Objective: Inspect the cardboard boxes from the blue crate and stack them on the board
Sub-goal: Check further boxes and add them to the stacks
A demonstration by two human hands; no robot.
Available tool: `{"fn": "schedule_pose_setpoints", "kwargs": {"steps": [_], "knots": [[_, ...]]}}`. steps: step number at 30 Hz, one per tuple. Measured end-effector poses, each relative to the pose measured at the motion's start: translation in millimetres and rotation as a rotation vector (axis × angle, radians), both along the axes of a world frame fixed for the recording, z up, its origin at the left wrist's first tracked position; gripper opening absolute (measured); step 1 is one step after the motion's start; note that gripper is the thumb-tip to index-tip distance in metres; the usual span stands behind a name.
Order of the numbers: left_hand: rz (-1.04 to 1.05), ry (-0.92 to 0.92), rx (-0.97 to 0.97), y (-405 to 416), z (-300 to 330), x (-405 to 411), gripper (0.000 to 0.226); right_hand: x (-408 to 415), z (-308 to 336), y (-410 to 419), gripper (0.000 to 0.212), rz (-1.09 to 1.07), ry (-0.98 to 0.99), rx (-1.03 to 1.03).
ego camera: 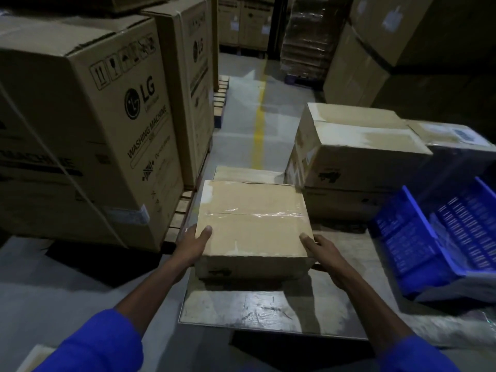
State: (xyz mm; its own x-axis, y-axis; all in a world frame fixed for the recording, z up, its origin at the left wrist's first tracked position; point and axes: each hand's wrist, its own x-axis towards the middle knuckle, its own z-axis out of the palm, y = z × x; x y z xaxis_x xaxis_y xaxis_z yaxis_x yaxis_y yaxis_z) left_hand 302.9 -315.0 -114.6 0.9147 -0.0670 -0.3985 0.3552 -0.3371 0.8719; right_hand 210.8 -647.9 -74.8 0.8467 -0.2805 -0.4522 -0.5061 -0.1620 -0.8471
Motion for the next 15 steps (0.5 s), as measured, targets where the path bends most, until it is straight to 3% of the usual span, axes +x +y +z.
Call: {"fn": "schedule_pose_setpoints", "kwargs": {"steps": [4, 9, 13, 15], "knots": [[-0.027, 0.037, -0.055, 2.0, 4.6, -1.5, 0.043, -2.8, 4.0, -3.1, 0.042, 0.059, -0.023, 0.038], [-0.048, -0.071, -0.236, 7.4, 23.4, -10.5, 0.039, -5.7, 3.0, -10.4, 0.032, 0.033, -0.096, 0.058], [0.092, -0.167, -0.347, 12.6, 49.5, -6.8, 0.029, -5.1, 5.5, -1.4, 0.051, 0.051, -0.156, 0.080], [0.174, -0.176, -0.387, 18.0, 58.2, -3.5, 0.042, -4.8, 8.9, 3.8, 0.060, 0.064, -0.195, 0.111]]}}
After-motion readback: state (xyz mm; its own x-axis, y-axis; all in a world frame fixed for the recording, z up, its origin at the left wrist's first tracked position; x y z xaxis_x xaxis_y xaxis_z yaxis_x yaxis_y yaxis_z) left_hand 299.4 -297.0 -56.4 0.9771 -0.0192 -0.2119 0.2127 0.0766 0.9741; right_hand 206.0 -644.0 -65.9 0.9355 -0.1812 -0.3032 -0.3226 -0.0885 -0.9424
